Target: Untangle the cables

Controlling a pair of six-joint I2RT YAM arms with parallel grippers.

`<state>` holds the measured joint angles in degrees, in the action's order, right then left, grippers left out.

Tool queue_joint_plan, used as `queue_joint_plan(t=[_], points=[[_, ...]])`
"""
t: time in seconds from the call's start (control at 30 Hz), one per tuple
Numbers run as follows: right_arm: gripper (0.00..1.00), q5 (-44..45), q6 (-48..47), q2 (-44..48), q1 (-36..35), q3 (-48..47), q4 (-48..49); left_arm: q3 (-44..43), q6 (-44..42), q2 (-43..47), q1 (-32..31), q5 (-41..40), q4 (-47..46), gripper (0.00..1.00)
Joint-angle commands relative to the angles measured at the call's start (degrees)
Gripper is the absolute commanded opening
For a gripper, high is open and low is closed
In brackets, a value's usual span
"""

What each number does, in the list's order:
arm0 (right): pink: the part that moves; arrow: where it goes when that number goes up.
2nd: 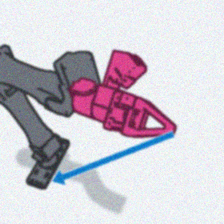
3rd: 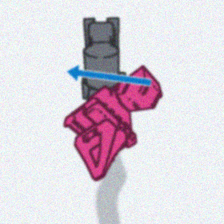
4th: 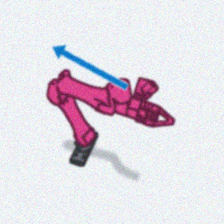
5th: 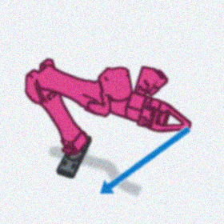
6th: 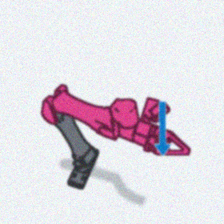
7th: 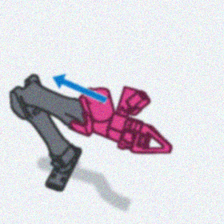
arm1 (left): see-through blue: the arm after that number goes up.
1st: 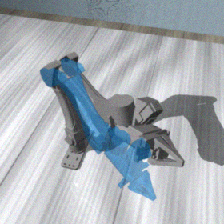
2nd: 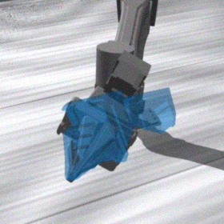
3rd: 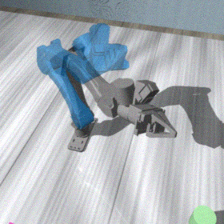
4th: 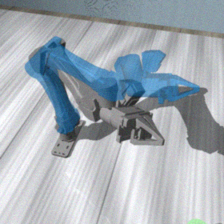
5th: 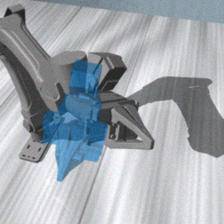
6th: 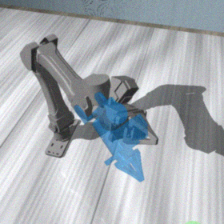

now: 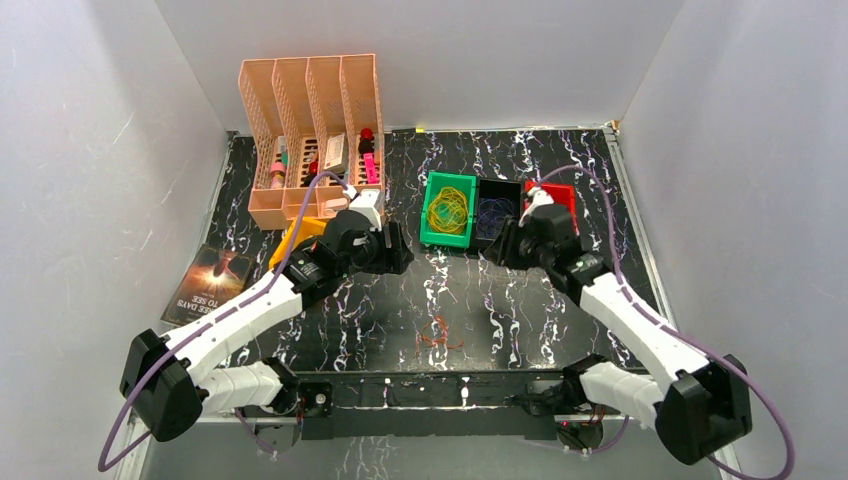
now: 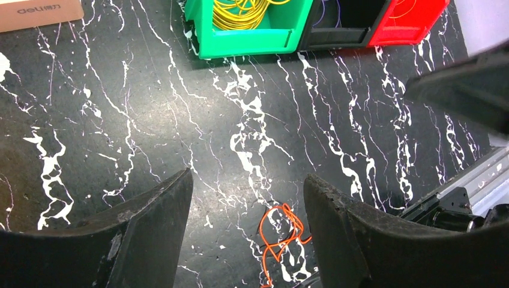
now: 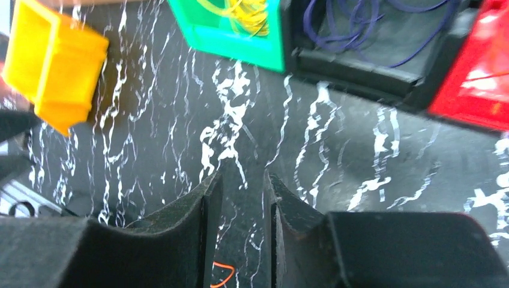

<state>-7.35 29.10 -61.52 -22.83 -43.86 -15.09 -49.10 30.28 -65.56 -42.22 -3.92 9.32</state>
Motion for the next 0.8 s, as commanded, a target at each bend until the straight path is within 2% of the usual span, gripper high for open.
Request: queue_joint_plan(t=[0.0, 0.2, 0.3, 0.4, 0.5, 0.63, 0.77], points=[[0.41, 12.4, 4.6, 5.9, -10.3, 5.0, 1.1, 0.9, 1.3, 2.1, 0.1, -1.7, -1.9, 0.67], [0.45, 21.5, 10.5, 11.6, -24.7, 12.9, 4.4, 0.9, 1.5, 2.1, 0.2, -2.4, -1.2, 0.67], [0.47, 23.4, 11.9, 13.2, -30.5, 15.3, 5.3, 1.3, 1.6, 2.2, 0.1, -2.3, -1.5, 0.67], [0.49, 20.2, 9.8, 14.2, -32.7, 18.0, 7.9, 1.6, 1.7, 1.9, 0.1, -1.6, -1.8, 0.67], [0.57, 10.9, 1.3, 19.6, -34.3, 22.9, 16.8, 2.0, 1.8, 1.7, 0.1, -1.4, -2.0, 0.67], [0.66, 11.7, -1.1, 26.6, -34.6, 30.2, 19.8, 2.2, 1.7, 1.4, 0.1, -1.4, -2.4, 0.67], [0.67, 10.8, -1.3, 23.8, -34.6, 30.5, 20.2, 1.7, 1.3, 0.3, 0.1, -0.1, -2.4, 0.67]])
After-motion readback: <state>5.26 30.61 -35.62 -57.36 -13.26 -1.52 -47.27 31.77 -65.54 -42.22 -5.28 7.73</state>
